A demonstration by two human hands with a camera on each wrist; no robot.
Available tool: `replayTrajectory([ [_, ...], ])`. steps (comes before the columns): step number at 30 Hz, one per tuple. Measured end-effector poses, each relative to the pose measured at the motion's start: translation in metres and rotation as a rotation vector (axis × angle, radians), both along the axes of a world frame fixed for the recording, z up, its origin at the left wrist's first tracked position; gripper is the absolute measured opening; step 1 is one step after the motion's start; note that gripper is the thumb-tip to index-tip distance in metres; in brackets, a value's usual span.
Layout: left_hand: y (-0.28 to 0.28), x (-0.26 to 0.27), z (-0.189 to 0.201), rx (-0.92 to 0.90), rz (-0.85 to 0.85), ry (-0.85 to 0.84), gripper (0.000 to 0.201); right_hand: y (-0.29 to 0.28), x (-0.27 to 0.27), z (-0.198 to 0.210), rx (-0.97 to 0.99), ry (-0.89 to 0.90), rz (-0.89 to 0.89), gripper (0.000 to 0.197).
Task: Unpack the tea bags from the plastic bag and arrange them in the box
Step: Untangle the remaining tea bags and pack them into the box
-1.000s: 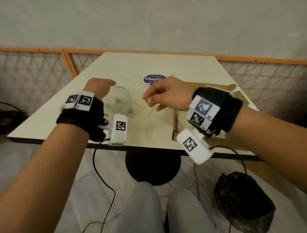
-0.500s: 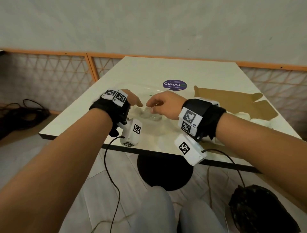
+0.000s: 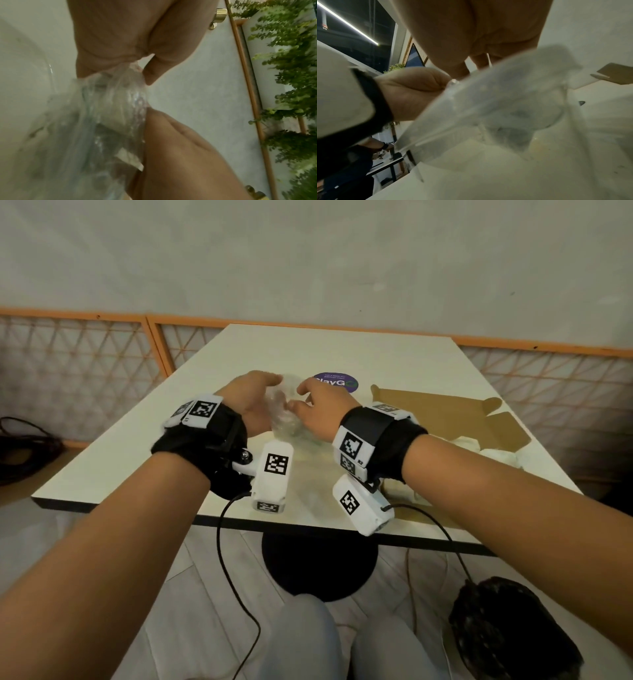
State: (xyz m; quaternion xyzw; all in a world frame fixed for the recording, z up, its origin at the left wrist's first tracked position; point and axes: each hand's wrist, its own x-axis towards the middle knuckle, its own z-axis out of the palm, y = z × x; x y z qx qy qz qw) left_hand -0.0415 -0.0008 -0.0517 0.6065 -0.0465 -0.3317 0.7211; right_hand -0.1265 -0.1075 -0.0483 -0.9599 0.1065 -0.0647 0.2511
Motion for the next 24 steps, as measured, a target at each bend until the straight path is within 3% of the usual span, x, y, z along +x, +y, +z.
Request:
replayTrajectory([
  [2, -0.004, -0.008, 0.003, -0.014, -0.123, -0.001, 0.020, -0.002, -0.003, 0.001, -0.023, -0.011, 0.033, 0.045],
  [4, -0.006, -0.015, 0.004, 0.051, -0.218, -0.016, 0.019, -0.004, -0.006, 0.001, -0.070, 0.013, 0.082, 0.045],
  [7, 0.000, -0.012, 0.004, 0.202, -0.239, 0.014, 0.018, -0.007, -0.012, 0.003, -0.151, 0.074, 0.145, 0.044],
  [10, 0.007, -0.009, 0.006, 0.303, -0.220, -0.032, 0.024, -0.014, -0.017, 0.009, -0.245, 0.025, 0.158, 0.059],
  [15, 0.012, -0.014, 0.008, 0.114, -0.156, 0.086, 0.035, -0.025, -0.020, 0.011, -0.282, -0.003, 0.198, 0.074],
  [21, 0.016, -0.022, 0.008, -0.071, -0.128, 0.153, 0.040, -0.026, -0.018, -0.002, -0.058, -0.162, 0.299, 0.062],
  [24, 0.018, -0.024, 0.001, -0.210, -0.211, 0.233, 0.043, -0.025, -0.013, -0.008, -0.038, -0.175, 0.342, 0.060],
])
